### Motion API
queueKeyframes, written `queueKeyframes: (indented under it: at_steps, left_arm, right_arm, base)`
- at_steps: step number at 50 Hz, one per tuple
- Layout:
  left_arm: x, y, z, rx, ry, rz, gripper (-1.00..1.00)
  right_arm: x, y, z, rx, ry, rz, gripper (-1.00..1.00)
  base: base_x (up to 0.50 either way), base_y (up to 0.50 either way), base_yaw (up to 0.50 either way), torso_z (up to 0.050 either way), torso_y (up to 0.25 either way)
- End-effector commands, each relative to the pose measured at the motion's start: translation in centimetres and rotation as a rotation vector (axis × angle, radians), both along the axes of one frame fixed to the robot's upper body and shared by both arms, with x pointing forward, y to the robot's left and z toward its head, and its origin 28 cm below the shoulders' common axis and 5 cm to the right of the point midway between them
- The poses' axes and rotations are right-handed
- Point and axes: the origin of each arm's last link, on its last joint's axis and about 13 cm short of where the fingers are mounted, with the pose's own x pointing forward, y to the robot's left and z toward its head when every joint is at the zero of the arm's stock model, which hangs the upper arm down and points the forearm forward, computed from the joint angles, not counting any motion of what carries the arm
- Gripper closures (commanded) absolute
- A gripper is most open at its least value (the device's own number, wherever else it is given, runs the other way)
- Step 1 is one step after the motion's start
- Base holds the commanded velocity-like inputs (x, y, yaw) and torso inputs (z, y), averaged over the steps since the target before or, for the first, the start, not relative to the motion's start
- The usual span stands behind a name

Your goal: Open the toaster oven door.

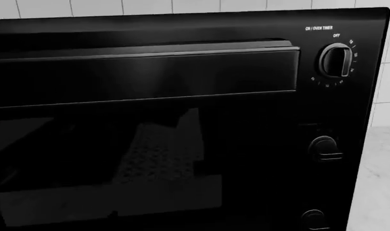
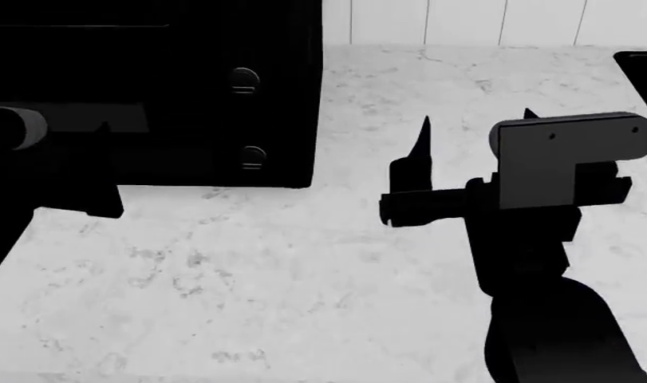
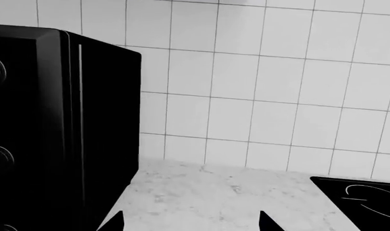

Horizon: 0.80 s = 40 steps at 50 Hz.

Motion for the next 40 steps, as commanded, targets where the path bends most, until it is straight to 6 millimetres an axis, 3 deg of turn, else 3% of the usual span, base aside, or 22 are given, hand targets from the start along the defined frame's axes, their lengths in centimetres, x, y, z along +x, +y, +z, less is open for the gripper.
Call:
queueKeyframes:
  at_steps: [1,11,26,40]
  left_arm:
    - [-0.1,0.1,-0.3,0.006,0.005,0.003,-1.00]
    - [-0.5,0.2,-0.4,0.081,-0.007,-0.005,-1.00]
    - [-2.2,0.8,0.7,0.609,-0.050,-0.010,-1.00]
    - [-3.4,2.6,2.9,0.926,-0.047,-0.043,-1.00]
  right_arm:
    - [0.1,0.1,-0.4,-0.004,0.003,0.006,-1.00]
    - [0.0,0.2,-0.3,-0.003,0.000,0.008,-1.00]
    - [0.0,0.0,-0.7,0.006,0.001,0.014,-1.00]
    - [-0.1,0.0,-0.8,0.014,0.003,0.023,-1.00]
  base:
    - [0.32,0.00,0.00,0.000,0.000]
    - [0.00,0.00,0.00,0.000,0.000]
    - [0.00,0.00,0.00,0.000,0.000]
    - [0.00,0.00,0.00,0.000,0.000]
